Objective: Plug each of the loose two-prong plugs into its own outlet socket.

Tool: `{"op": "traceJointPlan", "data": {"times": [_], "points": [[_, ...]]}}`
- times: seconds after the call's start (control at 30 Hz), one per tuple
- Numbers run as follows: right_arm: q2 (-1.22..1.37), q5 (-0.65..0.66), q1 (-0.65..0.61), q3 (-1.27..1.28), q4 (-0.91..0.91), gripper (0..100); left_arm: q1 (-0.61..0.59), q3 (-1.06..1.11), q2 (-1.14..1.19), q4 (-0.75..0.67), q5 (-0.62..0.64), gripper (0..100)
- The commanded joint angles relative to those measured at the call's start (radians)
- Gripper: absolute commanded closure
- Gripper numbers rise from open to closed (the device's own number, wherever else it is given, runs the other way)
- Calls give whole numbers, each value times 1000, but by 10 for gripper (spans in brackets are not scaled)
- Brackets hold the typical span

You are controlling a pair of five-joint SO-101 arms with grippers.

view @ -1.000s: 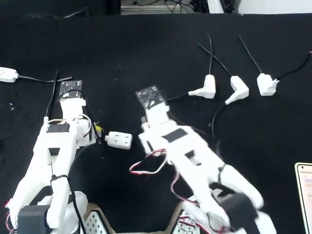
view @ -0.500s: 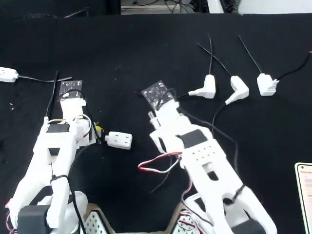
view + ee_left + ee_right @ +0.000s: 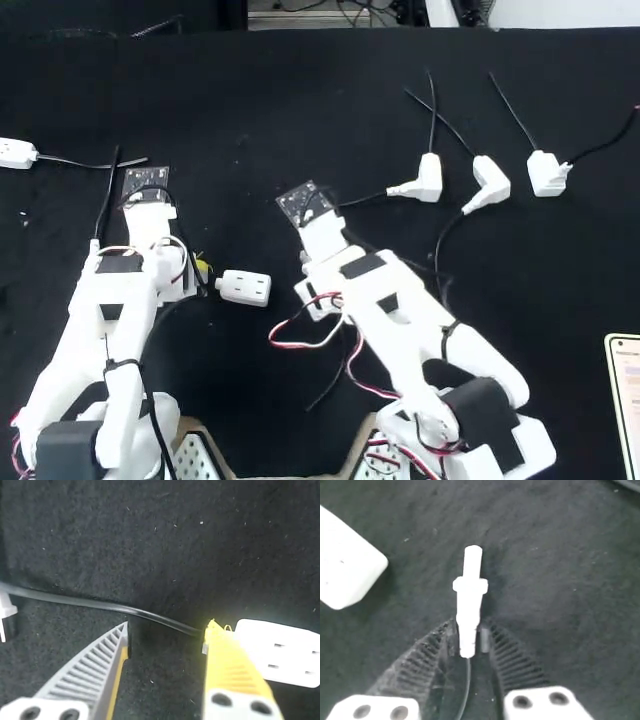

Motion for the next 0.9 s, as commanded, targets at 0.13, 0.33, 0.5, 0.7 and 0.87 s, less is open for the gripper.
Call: {"op": "traceJointPlan", "data": {"times": [0.13,0.33,0.5,0.7,0.87], "points": [[4,-37,-20,-51,-72,861,-5,-7,-3,-12,8,755],[85,-57,-20,-93,-68,957,-5,4,-12,-12,8,755],[45,-54,-14,-97,-18,988,-7,5,-12,-12,8,755],[-288,69,-20,-24,84,988,-15,-38,-66,89,8,755],[-509,203,-25,-31,129,988,-5,-143,-269,302,0,755]]}}
